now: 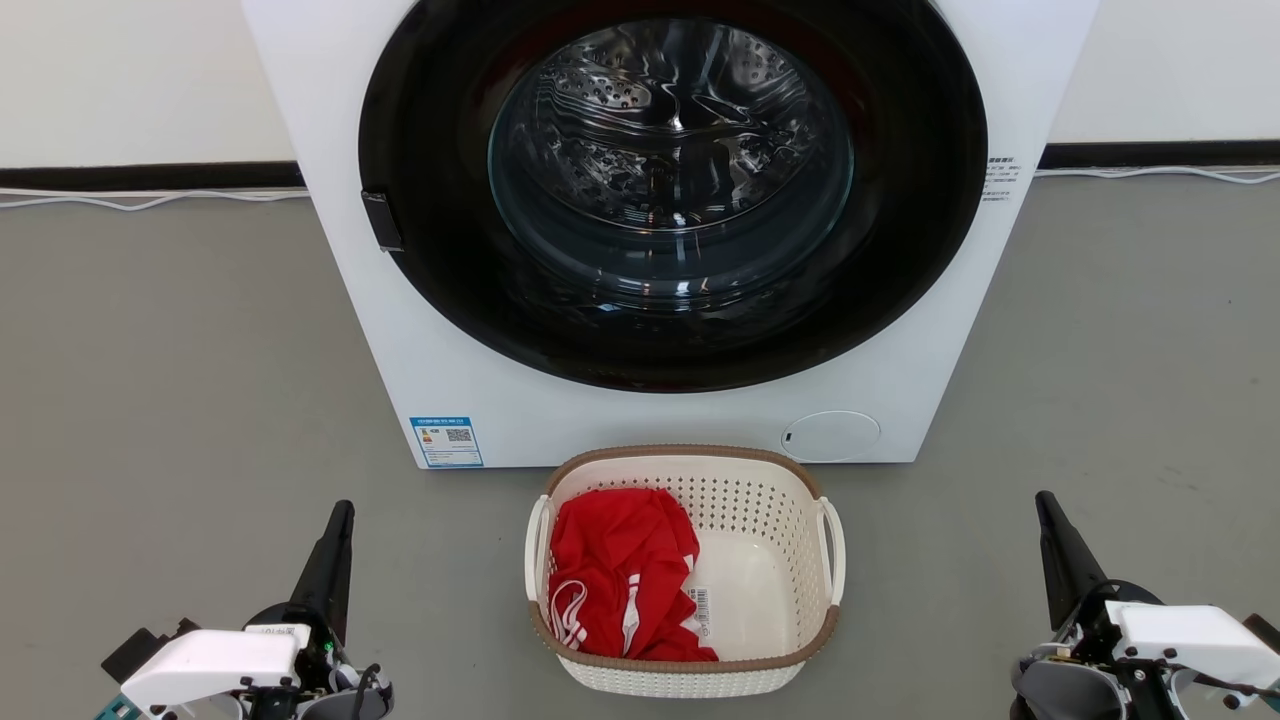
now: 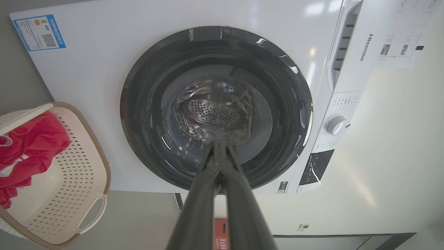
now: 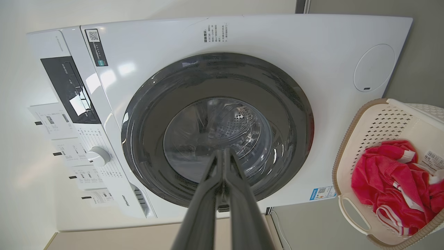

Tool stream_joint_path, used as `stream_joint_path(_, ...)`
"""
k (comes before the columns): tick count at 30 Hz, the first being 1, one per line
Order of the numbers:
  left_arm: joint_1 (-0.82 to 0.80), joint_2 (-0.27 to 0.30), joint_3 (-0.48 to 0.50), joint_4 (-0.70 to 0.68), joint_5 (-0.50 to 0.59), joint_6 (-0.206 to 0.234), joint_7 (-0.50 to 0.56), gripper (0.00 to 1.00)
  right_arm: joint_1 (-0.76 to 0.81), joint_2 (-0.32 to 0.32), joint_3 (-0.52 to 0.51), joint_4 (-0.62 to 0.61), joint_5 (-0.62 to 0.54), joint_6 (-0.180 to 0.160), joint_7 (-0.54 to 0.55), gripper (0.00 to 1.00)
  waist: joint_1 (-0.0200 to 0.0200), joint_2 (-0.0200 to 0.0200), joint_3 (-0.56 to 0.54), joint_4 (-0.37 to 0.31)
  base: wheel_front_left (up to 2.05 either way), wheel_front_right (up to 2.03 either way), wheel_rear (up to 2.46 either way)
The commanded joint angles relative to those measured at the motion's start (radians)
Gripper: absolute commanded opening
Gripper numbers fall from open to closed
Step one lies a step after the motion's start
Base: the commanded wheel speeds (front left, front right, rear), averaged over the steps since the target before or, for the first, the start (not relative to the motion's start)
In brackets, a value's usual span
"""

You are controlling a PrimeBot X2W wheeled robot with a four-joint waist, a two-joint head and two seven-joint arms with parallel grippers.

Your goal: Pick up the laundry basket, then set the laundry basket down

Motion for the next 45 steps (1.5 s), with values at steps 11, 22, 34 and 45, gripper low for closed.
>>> stream_joint_path(11,-0.037,0.010,0.031,-0.029,-0.005,-0.007,0.002,0.00,-0.036,-0.010,0.019,-0.031,0.007,0.007,0.007,0.00,-0.0001,0.0000,0.000,0.000,0.00,0.00,0.00)
stream_joint_path(22,0.023,-0.008,-0.015,0.031,0.003,0.000,-0.022,1.00,0.029,0.006,0.017,0.022,-0.008,0.000,-0.022,1.00,0.0022,0.0000,-0.002,0.000,0.00,0.00,0.00)
stream_joint_path(34,0.028,-0.006,-0.036,0.014,0.054,0.008,-0.060,1.00,0.033,0.004,0.031,0.002,-0.087,0.001,-0.060,1.00,0.0000,0.0000,0.001,-0.001,0.00,0.00,0.00)
stream_joint_path(45,0.029,-0.004,-0.054,-0.003,0.170,0.026,-0.093,1.00,0.034,0.003,0.038,-0.028,-0.292,0.001,-0.092,1.00,0.0000,0.0000,0.002,0.000,0.00,0.00,0.00)
